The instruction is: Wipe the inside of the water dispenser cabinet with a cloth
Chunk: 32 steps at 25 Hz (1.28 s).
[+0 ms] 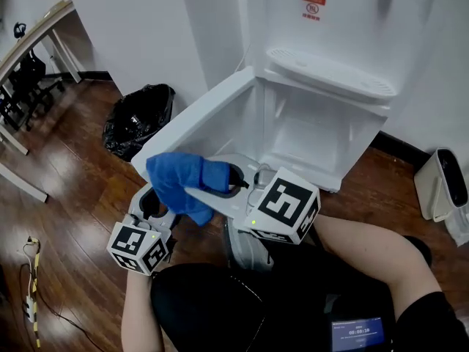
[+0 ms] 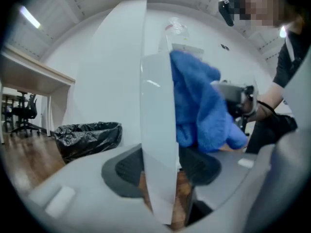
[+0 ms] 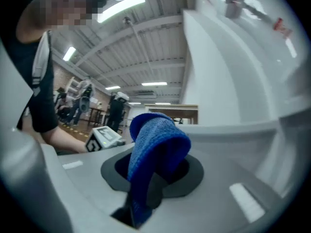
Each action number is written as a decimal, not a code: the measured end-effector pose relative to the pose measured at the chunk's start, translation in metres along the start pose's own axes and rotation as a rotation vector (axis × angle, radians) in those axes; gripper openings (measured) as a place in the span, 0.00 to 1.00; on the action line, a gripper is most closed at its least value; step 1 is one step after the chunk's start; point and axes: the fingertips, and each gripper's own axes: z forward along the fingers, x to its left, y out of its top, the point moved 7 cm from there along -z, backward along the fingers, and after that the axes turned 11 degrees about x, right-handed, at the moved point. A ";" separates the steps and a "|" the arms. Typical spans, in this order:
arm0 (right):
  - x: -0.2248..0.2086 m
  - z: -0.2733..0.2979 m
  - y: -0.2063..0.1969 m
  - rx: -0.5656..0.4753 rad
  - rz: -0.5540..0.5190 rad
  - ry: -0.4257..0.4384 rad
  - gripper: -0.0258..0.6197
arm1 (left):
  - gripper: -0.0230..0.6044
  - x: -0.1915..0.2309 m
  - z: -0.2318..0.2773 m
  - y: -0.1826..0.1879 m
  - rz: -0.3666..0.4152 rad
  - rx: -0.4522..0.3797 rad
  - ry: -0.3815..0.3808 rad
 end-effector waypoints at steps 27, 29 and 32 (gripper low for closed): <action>-0.004 0.027 -0.040 0.159 -0.163 -0.136 0.19 | 0.36 0.005 -0.009 -0.004 0.013 0.039 0.034; -0.029 0.019 -0.052 0.170 -0.077 -0.219 0.19 | 0.36 0.005 -0.009 -0.004 0.011 0.043 0.038; -0.076 -0.004 -0.068 0.229 0.015 -0.495 0.19 | 0.36 0.006 -0.008 -0.004 0.001 0.041 0.042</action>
